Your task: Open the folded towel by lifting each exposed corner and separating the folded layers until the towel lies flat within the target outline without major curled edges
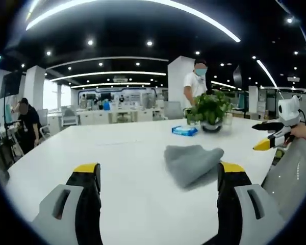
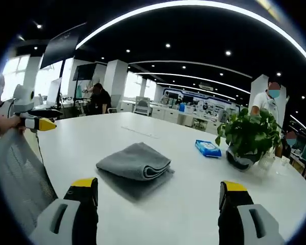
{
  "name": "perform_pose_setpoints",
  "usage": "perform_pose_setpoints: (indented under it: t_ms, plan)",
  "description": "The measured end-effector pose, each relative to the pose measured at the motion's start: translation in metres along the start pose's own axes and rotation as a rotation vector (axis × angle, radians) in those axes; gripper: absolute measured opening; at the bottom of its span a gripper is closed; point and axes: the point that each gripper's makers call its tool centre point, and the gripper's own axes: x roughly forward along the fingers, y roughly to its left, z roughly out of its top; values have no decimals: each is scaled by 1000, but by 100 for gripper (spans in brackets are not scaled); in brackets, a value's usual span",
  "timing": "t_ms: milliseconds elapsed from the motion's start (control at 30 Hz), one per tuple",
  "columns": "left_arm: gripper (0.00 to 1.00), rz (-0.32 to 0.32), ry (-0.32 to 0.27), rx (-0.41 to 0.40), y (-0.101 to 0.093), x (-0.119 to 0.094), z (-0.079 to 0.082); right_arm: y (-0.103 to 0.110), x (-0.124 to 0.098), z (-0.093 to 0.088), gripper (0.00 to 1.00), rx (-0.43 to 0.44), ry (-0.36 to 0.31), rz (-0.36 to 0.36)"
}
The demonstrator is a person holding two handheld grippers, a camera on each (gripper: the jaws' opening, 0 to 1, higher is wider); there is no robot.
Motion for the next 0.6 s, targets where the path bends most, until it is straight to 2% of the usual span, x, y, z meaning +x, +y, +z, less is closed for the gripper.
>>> perform_pose_setpoints:
  t_ms: [100, 233, 600]
  plan:
    - [98, 13, 0, 18, 3, 0, 0, 3, 0, 5, 100, 23, -25, 15]
    - [98, 19, 7, 18, 4, -1, -1, 6, 2, 0, 100, 12, 3, 28]
    - [97, 23, 20, 26, 5, 0, -4, 6, 1, 0, 100, 32, 0, 30]
